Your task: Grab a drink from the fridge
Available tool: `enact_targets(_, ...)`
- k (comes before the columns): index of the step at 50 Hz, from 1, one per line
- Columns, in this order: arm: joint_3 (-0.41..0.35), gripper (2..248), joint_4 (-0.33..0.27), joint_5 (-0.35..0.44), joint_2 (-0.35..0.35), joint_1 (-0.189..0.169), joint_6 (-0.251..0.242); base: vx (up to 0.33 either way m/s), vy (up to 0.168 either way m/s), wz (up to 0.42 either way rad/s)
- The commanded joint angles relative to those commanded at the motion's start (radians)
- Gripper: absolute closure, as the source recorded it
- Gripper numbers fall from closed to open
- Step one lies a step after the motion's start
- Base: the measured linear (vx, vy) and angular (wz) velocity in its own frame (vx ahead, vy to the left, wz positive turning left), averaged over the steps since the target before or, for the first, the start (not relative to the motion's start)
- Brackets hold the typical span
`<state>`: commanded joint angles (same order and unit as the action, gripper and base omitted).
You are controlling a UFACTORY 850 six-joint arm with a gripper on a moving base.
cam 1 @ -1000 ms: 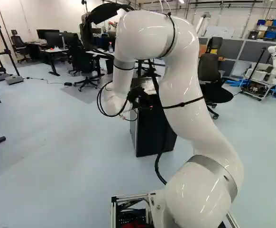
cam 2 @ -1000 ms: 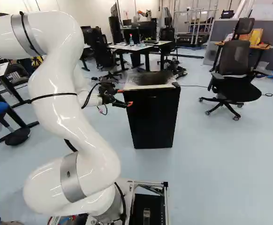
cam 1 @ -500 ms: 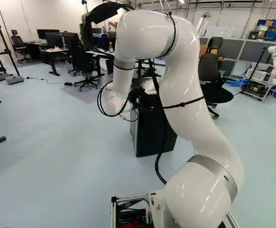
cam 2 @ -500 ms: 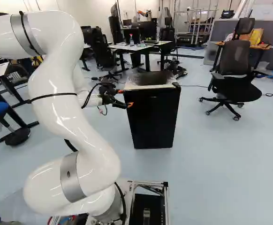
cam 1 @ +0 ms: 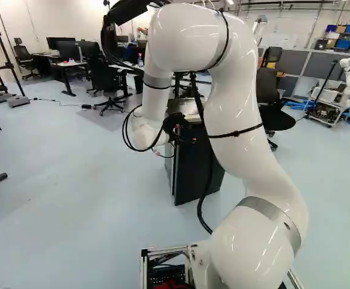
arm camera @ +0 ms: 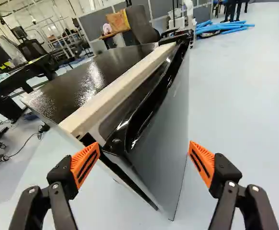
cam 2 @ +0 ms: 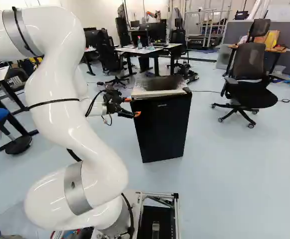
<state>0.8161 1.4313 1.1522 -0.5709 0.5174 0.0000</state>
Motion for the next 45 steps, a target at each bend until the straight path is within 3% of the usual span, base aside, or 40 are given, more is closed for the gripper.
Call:
enact_targets(16, -0.047, 3, 0.023, 0.0, 0.028, 0.027, 0.0, 0.0, 0.0, 0.0)
enact_targets(45, -0.014, 3, 0.036, 0.0, 0.009, 0.031, 0.0, 0.0, 0.0, 0.0)
